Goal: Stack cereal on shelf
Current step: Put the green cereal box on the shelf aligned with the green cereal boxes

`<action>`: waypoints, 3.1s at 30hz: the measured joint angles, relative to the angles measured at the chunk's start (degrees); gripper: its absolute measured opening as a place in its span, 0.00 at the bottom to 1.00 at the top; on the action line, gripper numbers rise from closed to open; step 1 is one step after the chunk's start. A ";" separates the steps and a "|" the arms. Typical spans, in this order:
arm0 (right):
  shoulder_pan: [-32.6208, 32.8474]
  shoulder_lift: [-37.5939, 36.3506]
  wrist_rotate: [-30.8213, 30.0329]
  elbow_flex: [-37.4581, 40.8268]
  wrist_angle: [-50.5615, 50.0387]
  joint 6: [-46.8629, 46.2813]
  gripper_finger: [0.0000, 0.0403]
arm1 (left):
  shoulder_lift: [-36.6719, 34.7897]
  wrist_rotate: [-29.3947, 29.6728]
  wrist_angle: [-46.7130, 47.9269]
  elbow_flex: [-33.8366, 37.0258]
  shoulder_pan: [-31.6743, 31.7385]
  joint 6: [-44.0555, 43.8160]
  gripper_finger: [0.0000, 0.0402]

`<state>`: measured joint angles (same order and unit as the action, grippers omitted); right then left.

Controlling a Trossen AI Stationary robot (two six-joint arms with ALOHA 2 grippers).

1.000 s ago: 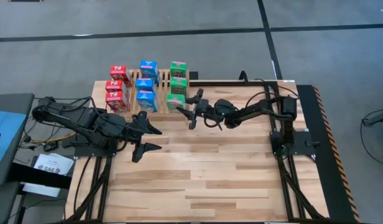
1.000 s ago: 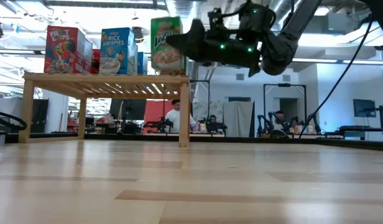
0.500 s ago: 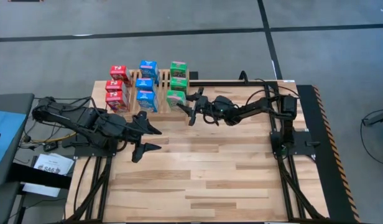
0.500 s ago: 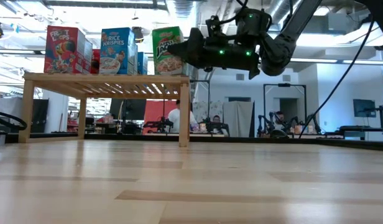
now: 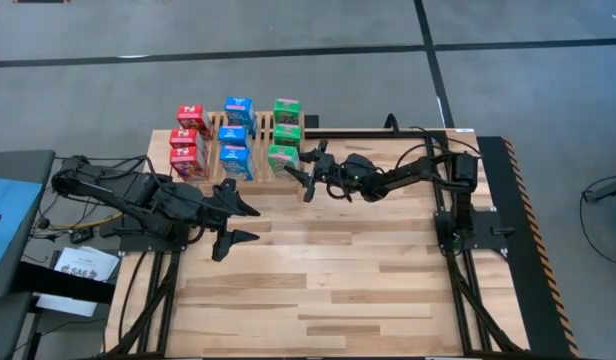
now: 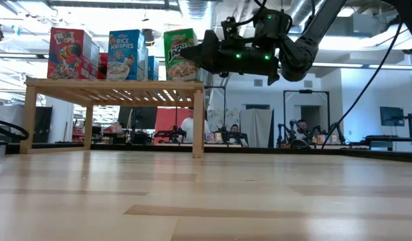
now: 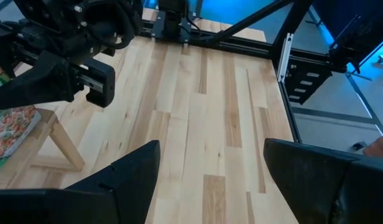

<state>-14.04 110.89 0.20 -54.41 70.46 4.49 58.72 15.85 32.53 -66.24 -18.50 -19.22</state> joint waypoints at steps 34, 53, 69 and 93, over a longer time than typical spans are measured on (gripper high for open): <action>1.72 0.04 -3.49 0.09 -4.82 0.02 0.65 | 0.01 0.01 0.02 0.00 0.00 -1.47 0.68; 1.66 -12.35 -6.89 0.31 -28.57 1.69 0.65 | 0.02 1.90 -0.09 0.00 0.00 -0.94 0.68; 2.51 -15.54 -10.88 0.31 -36.42 -1.02 0.65 | 0.02 1.98 -0.28 0.00 0.00 -0.94 0.68; 3.00 -15.50 -10.84 0.31 -37.07 -1.49 0.65 | 0.02 2.17 -0.26 0.00 0.00 -0.90 0.68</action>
<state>-11.04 95.39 -10.63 -54.11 33.40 3.01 58.74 18.02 32.27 -66.24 -18.50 -20.12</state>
